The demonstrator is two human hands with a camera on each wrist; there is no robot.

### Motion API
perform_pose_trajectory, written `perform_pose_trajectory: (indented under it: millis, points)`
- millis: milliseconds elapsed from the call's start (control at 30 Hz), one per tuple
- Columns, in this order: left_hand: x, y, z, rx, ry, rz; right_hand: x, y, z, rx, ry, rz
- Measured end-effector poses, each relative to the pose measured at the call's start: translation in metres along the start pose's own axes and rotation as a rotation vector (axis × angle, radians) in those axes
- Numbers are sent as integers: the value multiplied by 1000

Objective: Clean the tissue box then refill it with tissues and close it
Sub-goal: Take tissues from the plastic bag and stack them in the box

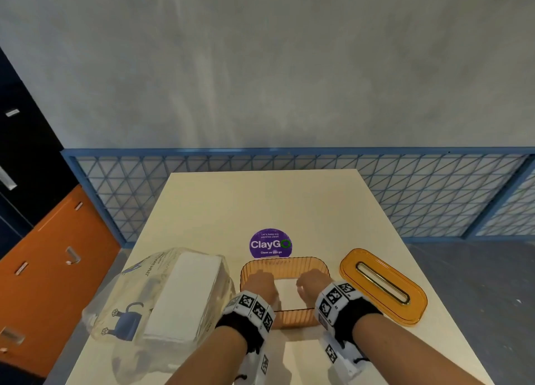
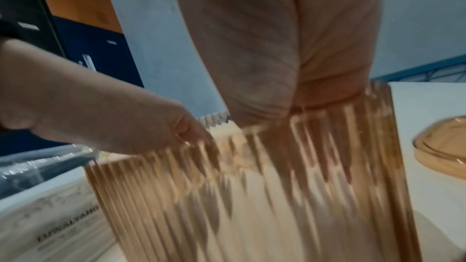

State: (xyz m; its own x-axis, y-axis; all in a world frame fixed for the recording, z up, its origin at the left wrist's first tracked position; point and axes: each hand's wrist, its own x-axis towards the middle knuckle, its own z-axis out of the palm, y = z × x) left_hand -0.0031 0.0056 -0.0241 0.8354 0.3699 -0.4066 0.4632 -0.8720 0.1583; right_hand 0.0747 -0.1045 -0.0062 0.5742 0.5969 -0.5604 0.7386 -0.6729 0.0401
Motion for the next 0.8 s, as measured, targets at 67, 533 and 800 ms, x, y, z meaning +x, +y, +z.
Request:
perform_pose_trajectory:
  millis: [67,533,800]
  points:
    - [-11,-4,-16,-78,234,48,-7,11,-8,148,198,-23]
    - [-59,-105,5,-110,304,-443,-38,40,4,491,233,136]
    - [-58,-106,9,-136,341,-424,-41,40,5,437,236,147]
